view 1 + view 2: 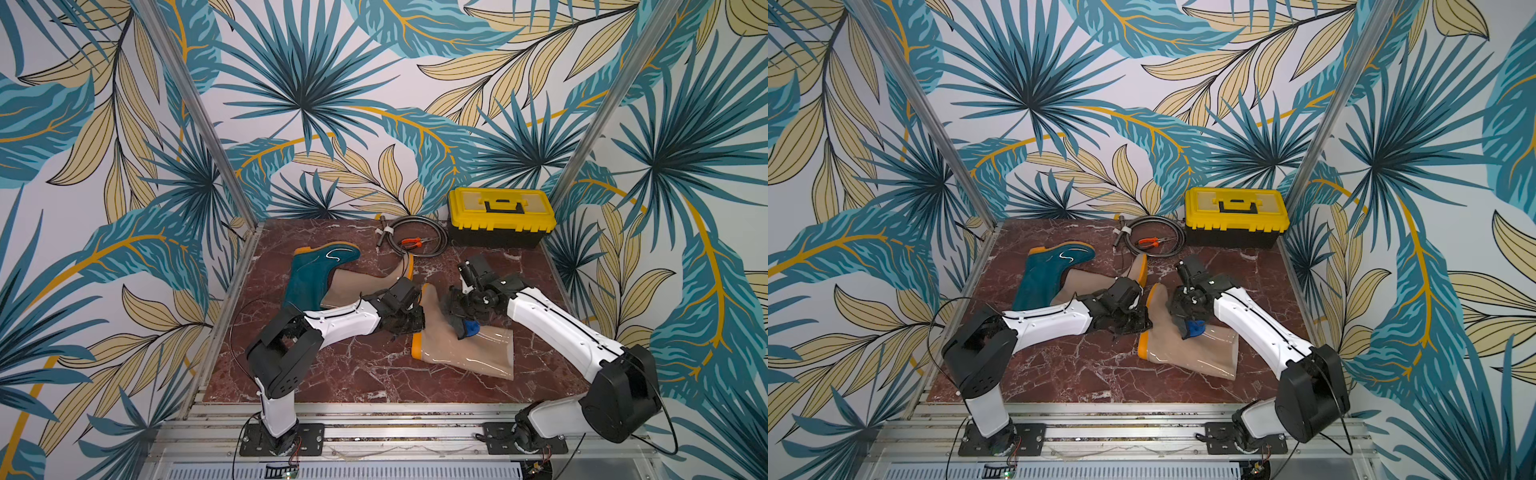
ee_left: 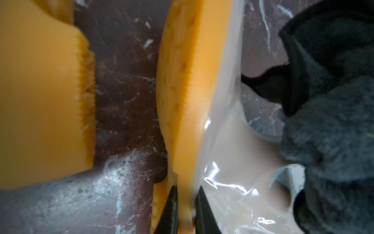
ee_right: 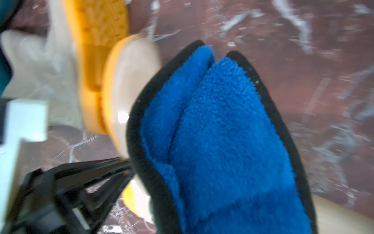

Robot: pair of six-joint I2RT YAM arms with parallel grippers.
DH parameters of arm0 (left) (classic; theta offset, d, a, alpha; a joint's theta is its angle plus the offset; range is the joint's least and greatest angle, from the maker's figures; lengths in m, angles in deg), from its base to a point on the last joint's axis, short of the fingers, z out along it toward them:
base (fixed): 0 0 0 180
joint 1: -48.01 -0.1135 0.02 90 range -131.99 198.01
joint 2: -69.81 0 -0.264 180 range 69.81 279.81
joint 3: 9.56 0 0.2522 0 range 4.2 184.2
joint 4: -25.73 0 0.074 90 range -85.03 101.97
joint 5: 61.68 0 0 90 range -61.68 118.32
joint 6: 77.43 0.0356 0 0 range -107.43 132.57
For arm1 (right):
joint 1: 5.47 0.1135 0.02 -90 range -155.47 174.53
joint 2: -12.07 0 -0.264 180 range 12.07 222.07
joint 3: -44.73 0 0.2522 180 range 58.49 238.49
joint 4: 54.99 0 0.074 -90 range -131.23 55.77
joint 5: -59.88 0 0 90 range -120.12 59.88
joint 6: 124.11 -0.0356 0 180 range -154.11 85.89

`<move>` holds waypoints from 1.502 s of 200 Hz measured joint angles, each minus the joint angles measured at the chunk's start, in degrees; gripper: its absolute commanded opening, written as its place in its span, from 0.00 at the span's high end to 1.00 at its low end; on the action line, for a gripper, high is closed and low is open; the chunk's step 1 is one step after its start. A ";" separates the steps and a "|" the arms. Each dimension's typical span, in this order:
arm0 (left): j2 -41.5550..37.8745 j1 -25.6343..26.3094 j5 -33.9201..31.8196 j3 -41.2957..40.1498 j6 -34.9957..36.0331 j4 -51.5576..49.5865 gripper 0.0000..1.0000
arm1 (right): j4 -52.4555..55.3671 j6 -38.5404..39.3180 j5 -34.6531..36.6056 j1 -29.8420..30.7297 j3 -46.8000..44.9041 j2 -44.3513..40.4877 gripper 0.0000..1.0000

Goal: Wipe the rubber boots with a cloth
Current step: Wipe the dirt off the rubber boot.

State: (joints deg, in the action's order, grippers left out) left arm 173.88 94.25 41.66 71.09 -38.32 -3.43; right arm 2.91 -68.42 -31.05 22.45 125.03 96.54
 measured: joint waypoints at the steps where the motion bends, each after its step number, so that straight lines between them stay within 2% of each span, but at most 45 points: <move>1: 0.00 0.00 0.00 0.00 -0.02 0.04 0.59 | -0.02 0.00 -0.07 0.13 0.04 0.15 1.00; 8: 0.02 0.00 0.26 0.02 -0.24 0.48 0.52 | -0.52 0.00 -0.57 1.09 0.26 1.62 1.00; 16: 0.11 0.00 0.17 0.02 -0.66 0.68 0.48 | -1.01 0.04 -0.83 1.70 0.26 3.30 1.00; 52: 0.20 -0.35 0.68 0.02 -0.52 0.68 0.45 | -1.95 0.68 0.00 -0.96 -2.45 8.37 1.00; 66: 0.20 -0.48 1.16 0.02 0.20 0.68 0.45 | -2.75 1.11 -0.87 -5.75 -4.59 8.57 1.00; 96: 0.17 -0.48 2.47 0.00 1.64 0.68 0.45 | -2.97 2.40 -1.95 -22.14 -9.64 7.54 1.00; 118: 0.04 -0.48 2.80 -0.04 2.45 0.68 0.45 | -0.61 3.34 -0.79 -26.75 -9.94 4.37 1.00; 147: -0.07 -0.48 3.50 -0.04 3.93 0.68 0.45 | 1.27 3.41 -1.57 -24.55 -9.49 -0.42 1.00; 187: 0.66 -0.20 5.03 0.37 5.14 0.68 0.46 | -0.87 1.90 -3.54 -8.87 -7.28 -1.68 1.00; 207: 2.82 -0.02 5.60 1.27 5.03 1.05 0.51 | -2.95 0.90 -6.27 -5.97 -7.87 1.62 1.00; 235: 4.42 0.11 5.77 1.64 4.22 1.29 0.68 | -3.91 0.48 -5.31 -6.84 -10.95 3.23 1.00; 249: 4.37 0.09 5.66 1.84 3.76 0.87 0.77 | -4.02 0.74 -6.67 -10.43 -12.61 1.64 1.00; 266: 4.00 -0.33 5.22 2.43 3.78 -0.42 0.88 | -3.10 1.79 -8.31 -18.97 -14.01 -0.31 1.00; 284: 3.61 -0.72 4.72 2.60 2.47 -0.87 1.00 | -0.07 3.45 -6.75 -26.60 -12.76 -1.09 1.00; 300: 3.19 -0.98 3.98 2.58 1.75 -1.11 1.00 | 4.42 5.05 -5.27 -28.48 -8.74 -1.46 1.00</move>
State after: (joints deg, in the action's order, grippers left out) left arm 177.07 93.27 45.64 73.67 -36.57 -4.55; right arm 7.33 -63.37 -36.32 -6.03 116.29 95.07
